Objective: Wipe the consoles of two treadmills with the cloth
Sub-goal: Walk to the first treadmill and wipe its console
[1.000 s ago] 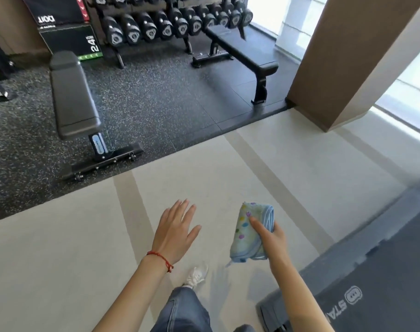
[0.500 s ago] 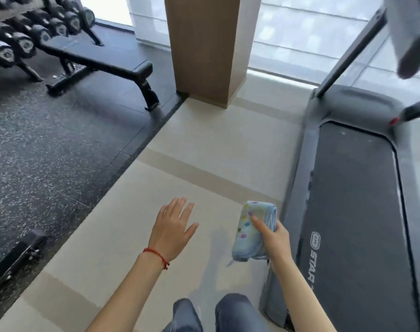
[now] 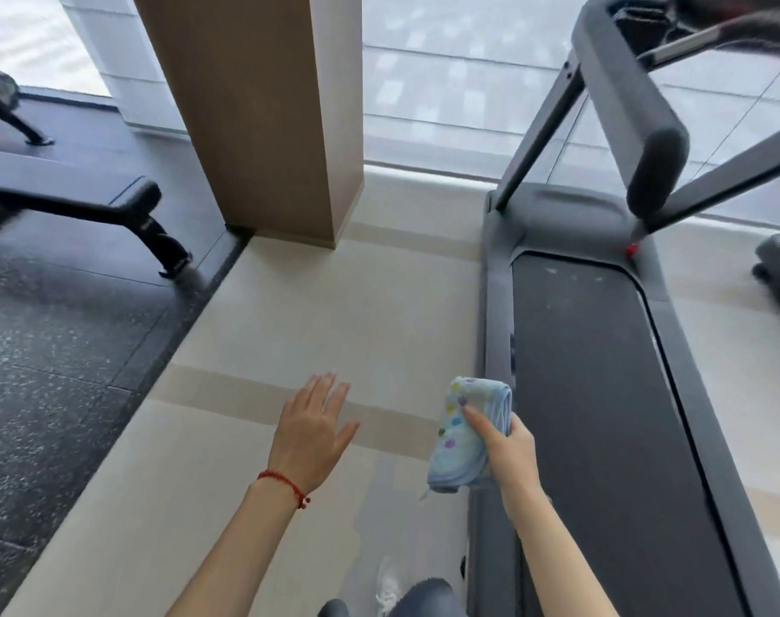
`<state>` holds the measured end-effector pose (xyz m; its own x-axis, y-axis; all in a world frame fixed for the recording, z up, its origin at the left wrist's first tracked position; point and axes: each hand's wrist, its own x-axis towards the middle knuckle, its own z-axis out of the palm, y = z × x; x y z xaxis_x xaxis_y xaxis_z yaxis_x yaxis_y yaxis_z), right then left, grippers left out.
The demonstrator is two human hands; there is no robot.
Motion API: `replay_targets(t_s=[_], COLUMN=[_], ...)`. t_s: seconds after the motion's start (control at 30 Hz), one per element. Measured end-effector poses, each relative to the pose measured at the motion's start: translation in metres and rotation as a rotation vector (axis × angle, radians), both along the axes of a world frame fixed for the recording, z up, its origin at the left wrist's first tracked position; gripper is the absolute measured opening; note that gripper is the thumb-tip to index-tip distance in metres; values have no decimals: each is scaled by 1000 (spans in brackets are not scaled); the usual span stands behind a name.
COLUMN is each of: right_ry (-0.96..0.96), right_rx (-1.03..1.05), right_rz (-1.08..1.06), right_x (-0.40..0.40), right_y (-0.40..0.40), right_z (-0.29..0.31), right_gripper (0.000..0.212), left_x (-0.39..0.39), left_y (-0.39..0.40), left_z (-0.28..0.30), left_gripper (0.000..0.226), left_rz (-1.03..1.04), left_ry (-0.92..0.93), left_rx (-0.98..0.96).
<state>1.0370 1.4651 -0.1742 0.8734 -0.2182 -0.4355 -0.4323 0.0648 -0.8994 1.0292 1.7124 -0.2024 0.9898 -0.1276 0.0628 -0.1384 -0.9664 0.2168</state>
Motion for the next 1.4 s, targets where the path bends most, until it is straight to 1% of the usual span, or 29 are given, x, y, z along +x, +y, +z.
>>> replay_targets(t_s=[0.1, 0.27, 0.33, 0.4, 0.43, 0.57, 0.83, 1.03, 1.13, 1.2, 1.3, 1.4], right_ry=[-26, -45, -61, -70, -75, -93, -140, -230, -284, -326, -377, -432], right_rx=[-15, -12, -7, -9, -13, -13, -3, 23, 12, 16, 14, 33], right_rz=[11, -37, -41, -70, -78, -139, -215, -252, -260, -256, -249, -242], right_x=[52, 141, 170, 227, 243, 328, 460, 551, 600, 632, 677, 718], right_y=[-8, -13, -12, -9, -7, 5, 11, -7, -22, -32, -49, -65], right_z=[10, 20, 25, 21, 24, 28, 56, 81, 92, 100, 119, 141], right_gripper=[31, 29, 29, 29, 29, 33, 33, 26, 27, 26, 20, 14], left_x=[54, 149, 181, 242, 259, 354, 510, 609, 660, 694, 738, 781], left_y=[-6, -7, -6, 0, 1, 10, 12, -16, -37, -52, -74, -94], left_z=[13, 23, 28, 25, 26, 30, 54, 74, 83, 91, 111, 132], left_gripper=[73, 72, 72, 73, 73, 74, 73, 71, 63, 61, 65, 59], left_rz=[-28, -44, -66, -75, -85, -137, -248, -285, -290, -291, -289, -298], left_ry=[-19, -37, -70, -45, -73, -54, -132, -224, -274, -318, -364, -433], left_rx=[3, -16, -28, -27, -20, -7, -12, -26, -46, -57, -60, -70])
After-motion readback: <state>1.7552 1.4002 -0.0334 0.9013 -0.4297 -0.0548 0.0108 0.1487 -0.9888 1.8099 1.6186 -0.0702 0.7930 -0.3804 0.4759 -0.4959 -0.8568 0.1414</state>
